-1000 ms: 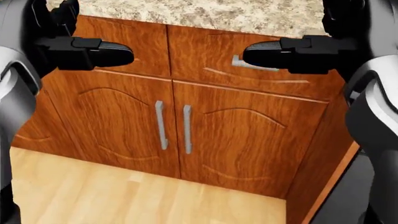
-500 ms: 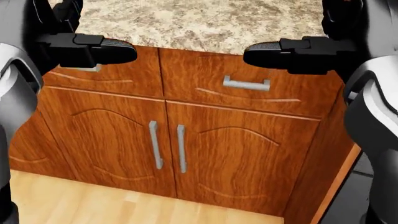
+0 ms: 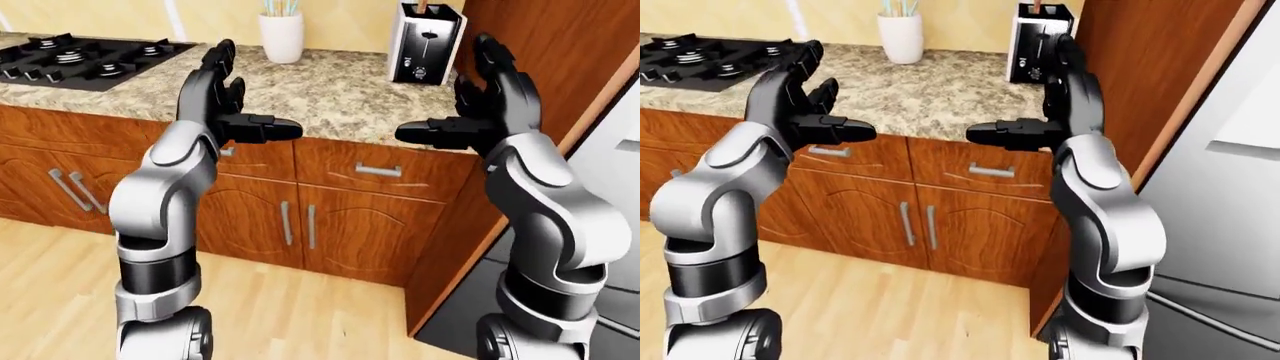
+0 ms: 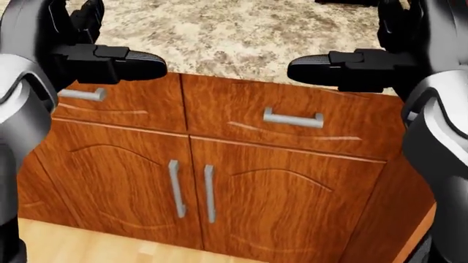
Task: Push down the lever of the toaster to turn it on.
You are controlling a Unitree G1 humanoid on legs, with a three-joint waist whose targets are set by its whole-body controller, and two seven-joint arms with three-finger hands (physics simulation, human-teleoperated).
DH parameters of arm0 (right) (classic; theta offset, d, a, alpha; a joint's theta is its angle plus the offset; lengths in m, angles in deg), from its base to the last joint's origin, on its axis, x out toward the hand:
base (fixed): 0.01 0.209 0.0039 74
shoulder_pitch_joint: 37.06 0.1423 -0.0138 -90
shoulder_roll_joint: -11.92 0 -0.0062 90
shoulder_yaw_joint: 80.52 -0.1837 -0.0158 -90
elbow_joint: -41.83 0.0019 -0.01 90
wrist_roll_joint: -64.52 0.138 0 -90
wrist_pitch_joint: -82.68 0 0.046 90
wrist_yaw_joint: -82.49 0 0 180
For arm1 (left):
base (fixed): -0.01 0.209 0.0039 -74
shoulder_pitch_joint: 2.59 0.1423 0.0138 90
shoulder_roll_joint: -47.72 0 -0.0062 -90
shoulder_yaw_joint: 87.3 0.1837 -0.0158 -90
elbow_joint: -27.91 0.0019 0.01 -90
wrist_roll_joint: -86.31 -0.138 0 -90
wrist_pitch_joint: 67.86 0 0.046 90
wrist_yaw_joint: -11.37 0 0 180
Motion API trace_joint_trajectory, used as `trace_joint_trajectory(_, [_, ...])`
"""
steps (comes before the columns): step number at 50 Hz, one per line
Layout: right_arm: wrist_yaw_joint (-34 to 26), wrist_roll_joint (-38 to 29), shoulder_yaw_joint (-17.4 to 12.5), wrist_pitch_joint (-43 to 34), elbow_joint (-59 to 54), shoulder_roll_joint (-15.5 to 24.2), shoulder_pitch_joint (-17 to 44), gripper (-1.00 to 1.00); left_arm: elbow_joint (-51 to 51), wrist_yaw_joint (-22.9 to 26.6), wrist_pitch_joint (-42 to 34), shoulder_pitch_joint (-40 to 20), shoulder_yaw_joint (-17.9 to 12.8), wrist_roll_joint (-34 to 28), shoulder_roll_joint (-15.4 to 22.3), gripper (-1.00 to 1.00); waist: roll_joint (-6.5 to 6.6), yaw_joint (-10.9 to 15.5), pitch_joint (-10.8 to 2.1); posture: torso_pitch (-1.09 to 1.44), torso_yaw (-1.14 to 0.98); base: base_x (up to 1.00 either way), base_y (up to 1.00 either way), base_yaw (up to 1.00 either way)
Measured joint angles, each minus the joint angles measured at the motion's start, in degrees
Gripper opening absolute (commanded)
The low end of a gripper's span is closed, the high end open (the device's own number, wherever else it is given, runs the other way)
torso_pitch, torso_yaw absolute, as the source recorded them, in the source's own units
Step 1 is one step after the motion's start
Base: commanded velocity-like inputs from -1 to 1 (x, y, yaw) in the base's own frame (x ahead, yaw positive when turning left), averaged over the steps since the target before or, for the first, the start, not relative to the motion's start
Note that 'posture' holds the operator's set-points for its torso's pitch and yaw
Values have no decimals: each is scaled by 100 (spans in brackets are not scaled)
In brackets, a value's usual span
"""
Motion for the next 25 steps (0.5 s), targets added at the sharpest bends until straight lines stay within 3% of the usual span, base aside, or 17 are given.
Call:
trace_joint_trajectory(6, [-3,6,24,11,107,10,82,100,-69,0,17,-42,-78,-29,28,100,318,-25,2,0,0,24,0,0])
trace_joint_trajectory(9, [-2,19,23,8,129,14,126,100,-107,0,50,-81,-90,-39,35,100,635,-61,-59,0,0,23,0,0])
trace_joint_trajectory(12, [-22,52,143,-7,78,-69,58,100,-39,-12,54,12,-166,-65,61,100,591,46,-6,0,0,24,0,0])
trace_joint_trajectory(15, [-55,90,185,-81,42,-67,31,100,31,-39,-17,33,-174,-102,65,100,525,75,-52,0,0,24,0,0])
trace_joint_trajectory(23, [-48,45,108,-13,183,-23,138,100,-104,-9,48,-71,-166,-77,66,100,-66,124,-96,0,0,24,0,0])
trace_joint_trajectory(25, [-36,13,54,1,137,-14,62,100,-90,0,29,-21,-84,-58,6,100,23,43,-19,0,0,23,0,0])
